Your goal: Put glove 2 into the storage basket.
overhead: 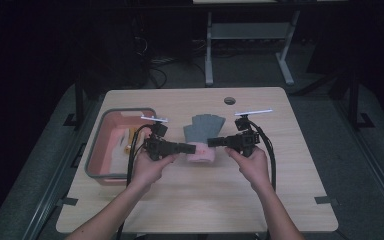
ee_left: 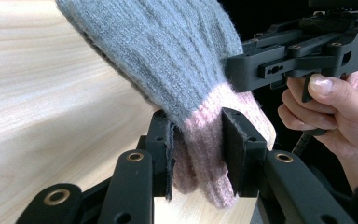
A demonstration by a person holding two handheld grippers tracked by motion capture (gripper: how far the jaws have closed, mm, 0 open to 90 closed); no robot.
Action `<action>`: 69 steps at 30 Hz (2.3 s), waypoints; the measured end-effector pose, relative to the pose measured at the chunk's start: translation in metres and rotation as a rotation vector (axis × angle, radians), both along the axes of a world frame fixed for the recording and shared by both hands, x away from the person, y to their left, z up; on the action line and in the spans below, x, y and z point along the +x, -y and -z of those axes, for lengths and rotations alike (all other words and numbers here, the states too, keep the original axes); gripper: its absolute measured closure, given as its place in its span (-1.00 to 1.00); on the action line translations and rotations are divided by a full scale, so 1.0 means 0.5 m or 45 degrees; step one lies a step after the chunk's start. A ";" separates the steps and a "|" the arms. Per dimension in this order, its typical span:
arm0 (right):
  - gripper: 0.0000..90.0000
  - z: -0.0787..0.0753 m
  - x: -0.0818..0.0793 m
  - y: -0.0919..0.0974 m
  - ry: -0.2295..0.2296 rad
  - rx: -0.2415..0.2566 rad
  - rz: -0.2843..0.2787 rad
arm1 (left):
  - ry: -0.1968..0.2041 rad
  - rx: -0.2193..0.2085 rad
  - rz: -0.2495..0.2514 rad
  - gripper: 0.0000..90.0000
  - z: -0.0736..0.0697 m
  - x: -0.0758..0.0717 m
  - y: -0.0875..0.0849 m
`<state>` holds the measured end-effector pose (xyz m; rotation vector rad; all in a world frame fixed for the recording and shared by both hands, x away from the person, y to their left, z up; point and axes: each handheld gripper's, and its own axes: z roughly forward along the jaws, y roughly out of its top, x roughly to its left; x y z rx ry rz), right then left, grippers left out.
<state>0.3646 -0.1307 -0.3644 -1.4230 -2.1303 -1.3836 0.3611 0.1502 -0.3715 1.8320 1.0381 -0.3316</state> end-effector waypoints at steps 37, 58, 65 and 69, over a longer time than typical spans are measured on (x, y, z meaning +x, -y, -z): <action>0.60 -0.048 0.055 -0.142 0.038 -0.023 -0.121 | 0.040 -0.031 -0.104 0.50 -0.035 0.007 -0.142; 0.59 -0.056 0.076 -0.222 0.058 -0.011 -0.183 | 0.040 -0.039 -0.178 0.50 -0.045 -0.003 -0.219; 0.60 -0.052 0.076 -0.239 0.058 -0.008 -0.191 | 0.037 -0.025 -0.195 0.50 -0.047 -0.008 -0.235; 0.60 -0.052 0.078 -0.255 0.056 0.005 -0.201 | 0.048 -0.021 -0.204 0.50 -0.050 -0.011 -0.251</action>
